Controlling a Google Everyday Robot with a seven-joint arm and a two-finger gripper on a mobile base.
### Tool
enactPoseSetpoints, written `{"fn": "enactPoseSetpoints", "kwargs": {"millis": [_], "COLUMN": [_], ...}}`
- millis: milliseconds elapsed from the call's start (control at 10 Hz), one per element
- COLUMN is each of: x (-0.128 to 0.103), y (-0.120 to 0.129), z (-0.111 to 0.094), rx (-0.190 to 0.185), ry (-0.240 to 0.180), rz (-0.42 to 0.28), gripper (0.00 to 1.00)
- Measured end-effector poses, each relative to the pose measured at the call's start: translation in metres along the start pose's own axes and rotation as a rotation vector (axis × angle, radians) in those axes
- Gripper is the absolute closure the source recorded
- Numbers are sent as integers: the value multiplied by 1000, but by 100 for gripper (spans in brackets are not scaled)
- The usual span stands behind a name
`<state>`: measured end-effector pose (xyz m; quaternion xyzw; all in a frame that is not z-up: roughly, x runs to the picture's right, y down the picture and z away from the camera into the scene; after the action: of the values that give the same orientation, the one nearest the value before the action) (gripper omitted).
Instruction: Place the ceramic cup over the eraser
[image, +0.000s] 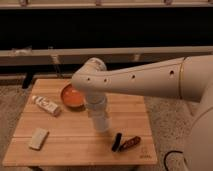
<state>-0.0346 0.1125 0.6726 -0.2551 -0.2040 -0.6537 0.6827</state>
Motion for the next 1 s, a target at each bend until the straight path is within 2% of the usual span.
{"fn": "enactPoseSetpoints", "kwargs": {"millis": [100, 200, 300, 500, 700, 1000], "x": [1, -2, -6, -9, -15, -31], "y": [0, -2, -4, -3, -2, 15], "z": [-1, -6, -15, -28, -41, -56], "rx": [1, -2, -4, -11, -10, 4], "ry": [1, 1, 1, 4, 1, -13], "rz": [0, -4, -6, -3, 2, 33], "gripper": [78, 75, 81, 98, 100, 100]}}
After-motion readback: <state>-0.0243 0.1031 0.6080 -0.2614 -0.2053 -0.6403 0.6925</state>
